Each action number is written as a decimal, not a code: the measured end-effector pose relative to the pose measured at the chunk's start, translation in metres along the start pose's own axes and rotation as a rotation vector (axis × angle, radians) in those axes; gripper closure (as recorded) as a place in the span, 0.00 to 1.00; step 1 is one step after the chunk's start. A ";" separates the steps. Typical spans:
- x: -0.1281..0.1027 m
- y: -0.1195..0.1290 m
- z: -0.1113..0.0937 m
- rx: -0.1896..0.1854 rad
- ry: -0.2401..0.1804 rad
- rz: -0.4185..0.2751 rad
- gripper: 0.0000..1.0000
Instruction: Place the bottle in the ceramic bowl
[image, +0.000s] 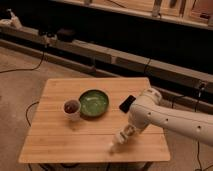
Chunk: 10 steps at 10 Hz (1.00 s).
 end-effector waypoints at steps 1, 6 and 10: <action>-0.001 -0.001 0.001 0.031 -0.039 0.036 1.00; 0.031 -0.013 -0.001 0.156 -0.117 0.171 1.00; 0.063 -0.030 0.002 0.156 -0.135 0.212 1.00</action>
